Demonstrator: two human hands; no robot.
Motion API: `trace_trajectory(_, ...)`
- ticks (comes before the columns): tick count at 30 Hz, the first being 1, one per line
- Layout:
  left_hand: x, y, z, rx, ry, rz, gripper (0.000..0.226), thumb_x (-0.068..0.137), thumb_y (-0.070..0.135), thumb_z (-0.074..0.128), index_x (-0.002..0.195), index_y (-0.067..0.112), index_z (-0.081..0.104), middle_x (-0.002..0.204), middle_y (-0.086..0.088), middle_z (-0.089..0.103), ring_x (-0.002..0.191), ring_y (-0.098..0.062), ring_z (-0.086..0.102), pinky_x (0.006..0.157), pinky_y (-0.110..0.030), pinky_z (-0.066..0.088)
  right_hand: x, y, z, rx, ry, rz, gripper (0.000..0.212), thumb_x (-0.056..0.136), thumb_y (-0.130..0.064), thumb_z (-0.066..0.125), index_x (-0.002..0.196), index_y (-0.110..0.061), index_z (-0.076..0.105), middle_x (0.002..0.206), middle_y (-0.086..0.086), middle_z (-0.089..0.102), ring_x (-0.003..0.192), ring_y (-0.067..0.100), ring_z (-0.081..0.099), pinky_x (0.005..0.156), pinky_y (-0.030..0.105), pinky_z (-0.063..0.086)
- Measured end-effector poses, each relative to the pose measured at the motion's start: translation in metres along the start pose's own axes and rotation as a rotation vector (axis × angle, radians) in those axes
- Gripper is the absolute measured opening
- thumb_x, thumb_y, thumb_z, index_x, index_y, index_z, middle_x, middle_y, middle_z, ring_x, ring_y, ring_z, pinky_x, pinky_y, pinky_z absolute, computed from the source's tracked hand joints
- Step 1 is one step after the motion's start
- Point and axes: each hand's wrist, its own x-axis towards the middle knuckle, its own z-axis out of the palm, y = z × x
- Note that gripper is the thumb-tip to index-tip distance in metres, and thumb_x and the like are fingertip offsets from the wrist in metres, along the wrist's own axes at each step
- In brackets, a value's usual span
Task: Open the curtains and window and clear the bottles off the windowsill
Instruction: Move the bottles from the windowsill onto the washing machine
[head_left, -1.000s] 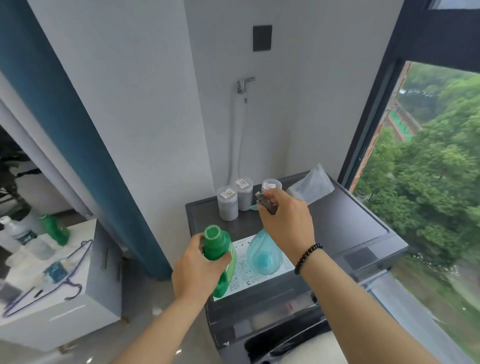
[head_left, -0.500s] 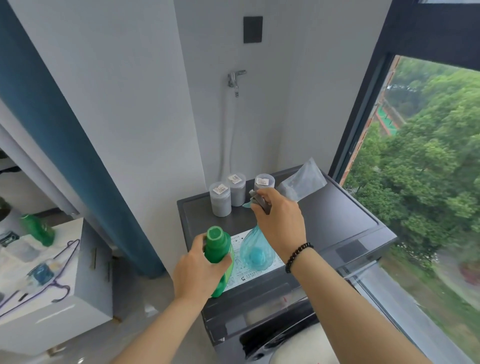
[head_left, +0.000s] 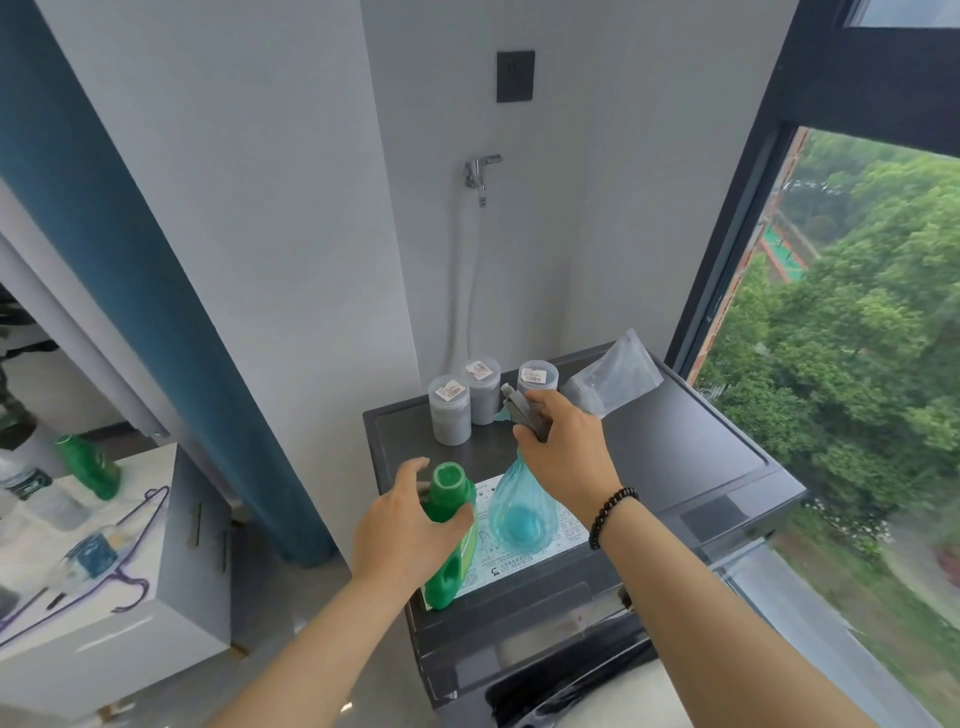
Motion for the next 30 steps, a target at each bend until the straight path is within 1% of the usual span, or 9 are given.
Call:
trace_trajectory(5, 0.011, 0.007, -0.017, 0.005, 0.004, 0.090, 0.069, 0.075, 0.058, 0.069, 0.135, 0.033, 0.044, 0.126, 0.014, 0.064, 0.111, -0.009, 0.062, 0.094, -0.035, 0.053, 0.003, -0.003, -0.003, 0.046, -0.035, 0.019, 0.043, 0.090, -0.019, 0.060, 0.132, -0.014, 0.048, 0.121, 0.005, 0.065, 0.103, 0.022, 0.064, 0.088, 0.032, 0.054)
trace_trajectory(8, 0.014, 0.010, -0.024, -0.015, 0.016, 0.127, 0.064, 0.077, 0.055, 0.069, 0.132, 0.032, 0.047, 0.127, 0.015, 0.062, 0.112, -0.006, 0.061, 0.097, -0.033, 0.051, 0.001, -0.007, -0.007, 0.057, -0.020, -0.007, 0.042, 0.090, -0.018, 0.059, 0.130, -0.014, 0.047, 0.108, 0.004, 0.070, 0.092, 0.020, 0.065, 0.082, 0.032, 0.055)
trace_trajectory(11, 0.014, 0.014, -0.030, -0.052, 0.021, 0.157, 0.058, 0.078, 0.049, 0.070, 0.129, 0.030, 0.051, 0.125, 0.015, 0.064, 0.107, -0.004, 0.062, 0.096, -0.032, 0.051, 0.000, -0.012, -0.013, 0.058, -0.001, -0.025, 0.042, 0.090, -0.016, 0.059, 0.130, -0.014, 0.047, 0.098, 0.000, 0.068, 0.090, 0.019, 0.065, 0.083, 0.031, 0.054)
trace_trajectory(16, 0.013, 0.021, -0.038, -0.125, 0.044, 0.196, 0.041, 0.082, 0.036, 0.072, 0.119, 0.026, 0.060, 0.113, 0.014, 0.068, 0.098, -0.003, 0.065, 0.092, -0.030, 0.053, -0.005, -0.020, -0.024, 0.019, 0.072, -0.040, 0.043, 0.090, -0.022, 0.057, 0.131, -0.018, 0.044, 0.117, 0.001, 0.066, 0.100, 0.018, 0.064, 0.087, 0.041, 0.055)
trace_trajectory(20, 0.013, 0.025, -0.044, -0.163, 0.062, 0.250, 0.017, 0.086, 0.026, 0.070, 0.103, 0.022, 0.069, 0.094, 0.013, 0.071, 0.088, -0.002, 0.066, 0.087, -0.029, 0.056, -0.020, -0.026, -0.037, -0.016, 0.205, -0.059, 0.039, 0.091, -0.024, 0.056, 0.128, -0.020, 0.044, 0.112, -0.002, 0.065, 0.093, 0.018, 0.065, 0.077, 0.041, 0.057)
trace_trajectory(22, 0.012, 0.029, -0.048, -0.173, 0.079, 0.287, 0.011, 0.089, 0.024, 0.067, 0.099, 0.022, 0.071, 0.089, 0.012, 0.071, 0.084, -0.004, 0.065, 0.083, -0.028, 0.056, -0.032, -0.030, -0.044, -0.051, 0.262, -0.055, 0.027, 0.092, -0.021, 0.054, 0.120, -0.018, 0.053, 0.101, -0.002, 0.067, 0.083, 0.018, 0.064, 0.071, 0.036, 0.057)
trace_trajectory(23, 0.011, 0.032, -0.049, -0.184, 0.087, 0.306, 0.010, 0.090, 0.023, 0.065, 0.098, 0.022, 0.072, 0.088, 0.011, 0.071, 0.082, -0.006, 0.065, 0.082, -0.027, 0.055, -0.039, -0.031, -0.048, -0.073, 0.301, -0.056, 0.019, 0.093, -0.020, 0.054, 0.111, -0.016, 0.059, 0.090, -0.003, 0.067, 0.076, 0.017, 0.063, 0.066, 0.033, 0.055)
trace_trajectory(26, 0.003, 0.040, -0.055, -0.228, 0.059, 0.389, 0.008, 0.092, 0.023, 0.063, 0.094, 0.023, 0.071, 0.082, 0.009, 0.070, 0.076, -0.010, 0.064, 0.075, -0.028, 0.054, -0.066, -0.037, -0.060, -0.123, 0.410, -0.045, 0.014, 0.093, -0.019, 0.054, 0.087, -0.015, 0.066, 0.056, -0.014, 0.048, 0.059, 0.016, 0.050, 0.058, 0.029, 0.046)
trace_trajectory(30, -0.019, 0.051, -0.061, -0.267, -0.007, 0.552, 0.007, 0.093, 0.025, 0.062, 0.089, 0.023, 0.067, 0.071, 0.011, 0.067, 0.066, -0.007, 0.063, 0.066, -0.032, 0.056, -0.111, -0.043, -0.075, -0.158, 0.508, -0.002, 0.013, 0.091, -0.016, 0.055, 0.084, -0.012, 0.066, 0.046, -0.014, 0.036, 0.046, 0.009, 0.040, 0.055, 0.032, 0.048)
